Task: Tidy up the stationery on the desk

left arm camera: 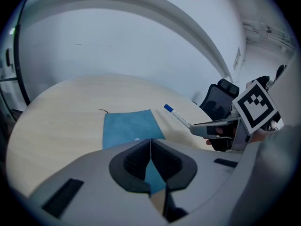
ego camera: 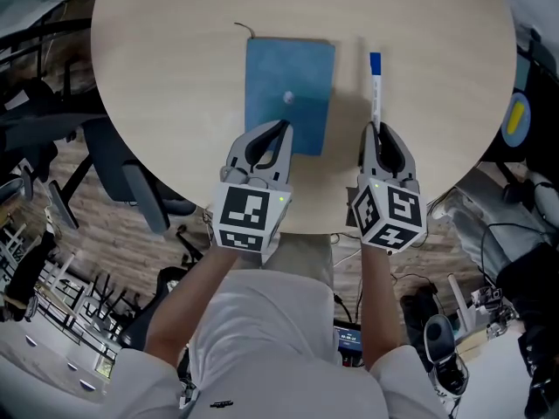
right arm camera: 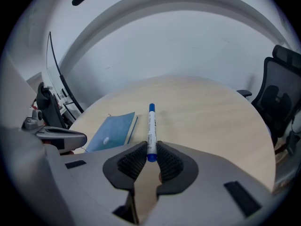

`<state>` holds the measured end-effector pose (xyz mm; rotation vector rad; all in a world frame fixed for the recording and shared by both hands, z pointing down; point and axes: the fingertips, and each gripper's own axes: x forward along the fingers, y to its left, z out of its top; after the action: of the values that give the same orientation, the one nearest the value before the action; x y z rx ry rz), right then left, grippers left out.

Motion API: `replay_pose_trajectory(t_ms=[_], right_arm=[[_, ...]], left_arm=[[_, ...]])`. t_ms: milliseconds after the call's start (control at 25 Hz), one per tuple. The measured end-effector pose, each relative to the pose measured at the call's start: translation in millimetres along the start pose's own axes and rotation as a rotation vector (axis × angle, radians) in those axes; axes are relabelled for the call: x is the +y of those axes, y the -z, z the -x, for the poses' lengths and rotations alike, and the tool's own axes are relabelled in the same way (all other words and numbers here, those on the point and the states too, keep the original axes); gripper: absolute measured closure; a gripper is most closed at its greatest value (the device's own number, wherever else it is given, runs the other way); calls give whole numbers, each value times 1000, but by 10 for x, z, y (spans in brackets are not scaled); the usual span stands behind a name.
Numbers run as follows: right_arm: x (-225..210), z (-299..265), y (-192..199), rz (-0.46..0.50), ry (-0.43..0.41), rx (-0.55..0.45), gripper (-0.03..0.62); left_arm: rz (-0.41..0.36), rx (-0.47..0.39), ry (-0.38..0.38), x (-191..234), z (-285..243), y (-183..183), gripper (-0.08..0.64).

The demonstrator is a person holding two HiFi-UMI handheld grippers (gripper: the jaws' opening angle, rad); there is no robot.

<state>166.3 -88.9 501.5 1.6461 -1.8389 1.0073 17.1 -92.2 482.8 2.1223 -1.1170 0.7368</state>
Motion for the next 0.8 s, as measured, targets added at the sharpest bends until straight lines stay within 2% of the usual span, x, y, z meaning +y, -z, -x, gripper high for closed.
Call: replay_pose_trajectory(t_ms=[360, 600, 800], right_arm=[[355, 12, 268, -37, -10, 43, 502], [439, -90, 428, -51, 2, 96, 502], [586, -160, 459, -66, -33, 111, 502]], left_arm=[[-8, -1, -2, 188, 248, 149, 536], [-2, 2, -1, 274, 288, 251, 536], [4, 2, -8, 341, 363, 294, 537]])
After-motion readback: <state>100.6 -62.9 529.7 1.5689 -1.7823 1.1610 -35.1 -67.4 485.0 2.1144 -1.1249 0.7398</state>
